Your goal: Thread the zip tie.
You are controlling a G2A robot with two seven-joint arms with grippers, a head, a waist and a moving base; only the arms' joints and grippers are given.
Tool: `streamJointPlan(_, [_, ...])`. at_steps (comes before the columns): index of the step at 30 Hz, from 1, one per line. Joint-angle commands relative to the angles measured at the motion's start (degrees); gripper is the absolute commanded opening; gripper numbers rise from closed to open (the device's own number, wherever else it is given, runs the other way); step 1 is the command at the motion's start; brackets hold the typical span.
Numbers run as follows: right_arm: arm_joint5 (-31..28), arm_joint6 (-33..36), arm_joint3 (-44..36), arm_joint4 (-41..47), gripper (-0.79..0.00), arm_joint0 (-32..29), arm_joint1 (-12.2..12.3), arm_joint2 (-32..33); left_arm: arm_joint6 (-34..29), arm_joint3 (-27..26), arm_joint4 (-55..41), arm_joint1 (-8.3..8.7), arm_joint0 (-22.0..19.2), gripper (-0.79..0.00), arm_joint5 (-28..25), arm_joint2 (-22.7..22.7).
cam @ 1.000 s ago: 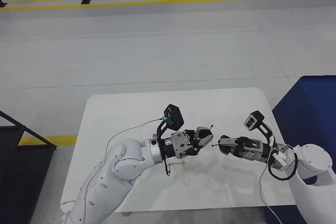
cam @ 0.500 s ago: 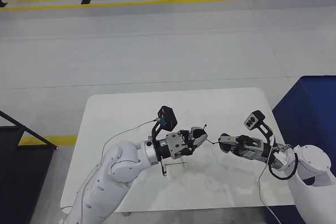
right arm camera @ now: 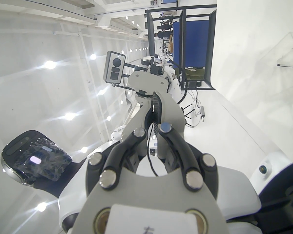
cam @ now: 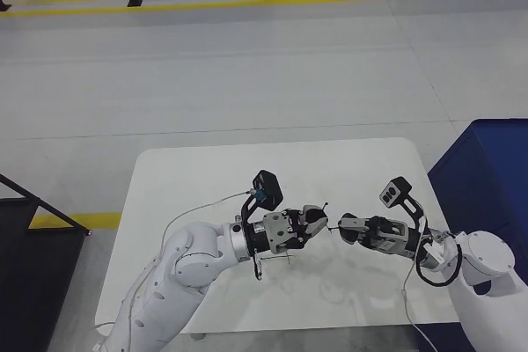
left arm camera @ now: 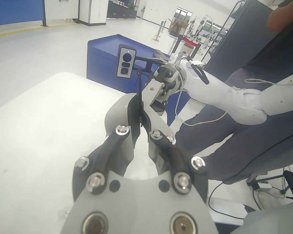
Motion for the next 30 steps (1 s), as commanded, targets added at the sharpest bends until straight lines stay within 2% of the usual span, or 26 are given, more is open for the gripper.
streamJointPlan(1, [0.01,-0.13,0.10,0.01,-0.785,0.03,0.05,0.05,0.49,-0.10,-0.04,0.02,0.11,0.000,0.04,-0.15])
streamJointPlan(6, [0.50,-1.02,0.62,0.87,-0.785,0.37,0.13,0.35,3.20,-0.61,-0.66,0.17,0.95,0.000,-0.02,-1.52])
streamJointPlan(11, [6.38,-3.37,2.52,3.39,-0.785,1.81,0.23,0.37,4.51,-0.10,-5.29,0.28,1.67,0.000,0.86,-3.01])
streamJointPlan(18, [6.90,-3.67,2.78,3.38,-0.785,1.99,0.24,0.31,4.51,-0.10,-5.29,0.28,1.67,0.000,0.86,-3.01])
streamJointPlan(21, [10.11,-3.17,2.89,6.82,-0.785,1.98,0.22,0.19,5.23,-0.91,-4.89,0.29,2.08,0.000,0.77,-3.03])
streamJointPlan(25, [17.00,-1.72,4.07,10.16,-0.785,3.36,0.50,0.34,10.06,-2.73,11.40,0.57,2.46,0.000,-1.79,-3.60])
streamJointPlan(30, [24.64,-2.30,6.50,13.99,-0.785,4.89,0.67,-0.43,22.42,-3.10,35.28,0.68,2.90,0.000,-1.40,-2.67])
